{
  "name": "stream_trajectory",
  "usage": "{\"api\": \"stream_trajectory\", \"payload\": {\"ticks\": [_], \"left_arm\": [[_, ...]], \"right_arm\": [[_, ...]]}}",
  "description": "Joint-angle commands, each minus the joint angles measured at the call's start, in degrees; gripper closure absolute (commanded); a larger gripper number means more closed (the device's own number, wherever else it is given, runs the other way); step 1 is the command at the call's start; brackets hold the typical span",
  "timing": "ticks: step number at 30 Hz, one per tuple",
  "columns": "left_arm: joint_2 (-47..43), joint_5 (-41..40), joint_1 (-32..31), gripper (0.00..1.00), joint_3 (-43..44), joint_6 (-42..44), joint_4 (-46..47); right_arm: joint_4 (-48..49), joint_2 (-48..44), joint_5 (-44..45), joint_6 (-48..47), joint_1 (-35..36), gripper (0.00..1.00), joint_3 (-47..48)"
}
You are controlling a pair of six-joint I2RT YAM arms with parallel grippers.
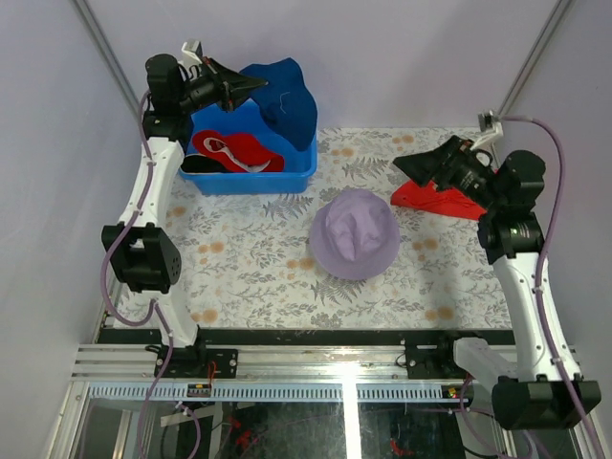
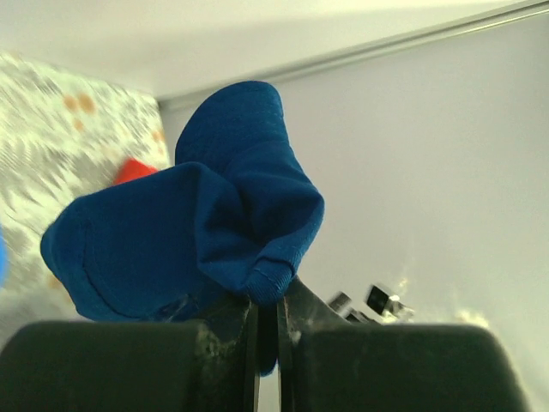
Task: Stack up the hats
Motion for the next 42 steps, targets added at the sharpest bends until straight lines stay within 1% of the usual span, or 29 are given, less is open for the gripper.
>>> {"api": "stream_trajectory", "payload": {"ticks": [1,2,3,4,8,10,12,17,23,25,27,33,35,37,42], "left_arm": [[-6.5,8.0,0.0,1.00,-5.3,-17.7,7.7],[-7.6,8.6,0.0,1.00,-6.6,-20.4,10.5],[-8.7,8.8,-0.1,1.00,-8.0,-23.7,12.6],[-9.8,8.9,-0.1,1.00,-9.1,-25.9,15.3],[-13.0,8.8,-0.6,1.00,-10.4,-28.9,16.1],[-14.1,8.9,-1.0,1.00,-11.2,-30.4,16.3],[-15.3,8.7,-1.2,1.00,-12.4,-33.4,19.1],[-16.9,8.7,-1.3,1.00,-12.1,-36.5,19.7],[-17.7,8.9,-1.4,1.00,-12.1,-36.1,18.4],[-18.1,8.7,-1.4,1.00,-13.2,-36.0,18.4],[-18.3,8.4,-1.4,1.00,-14.0,-35.8,18.6],[-18.0,6.4,-1.3,1.00,-14.9,-36.6,20.3],[-17.8,5.7,-1.3,1.00,-14.7,-37.2,20.8],[-17.4,5.2,-1.4,1.00,-13.9,-37.4,20.8],[-16.8,4.6,-1.6,1.00,-12.6,-37.8,20.9]], "right_arm": [[15.4,4.9,-4.9,3.5,9.8,0.16,5.0],[15.7,6.4,-3.3,2.5,13.9,0.17,5.9],[16.6,7.9,-2.1,2.2,15.7,0.17,6.9],[17.6,9.3,-1.1,2.2,18.9,0.18,7.7],[21.8,14.7,1.6,1.3,25.1,0.19,10.7],[22.3,17.7,2.5,0.1,27.4,0.20,12.9],[22.6,20.5,3.2,-1.0,29.3,0.20,14.6],[25.5,25.1,4.2,-0.9,30.7,0.20,18.2],[27.1,28.7,5.8,0.0,33.2,0.22,23.1],[27.4,29.2,6.0,0.5,34.1,0.24,23.6],[26.5,29.0,6.3,0.4,34.8,0.24,23.6],[15.3,22.7,12.0,-7.2,35.4,0.20,19.7],[12.0,21.3,12.8,-8.3,35.4,0.19,18.6],[11.5,20.0,13.5,-8.0,35.5,0.19,16.4],[14.5,19.1,13.6,-4.8,36.5,0.19,12.8]]}}
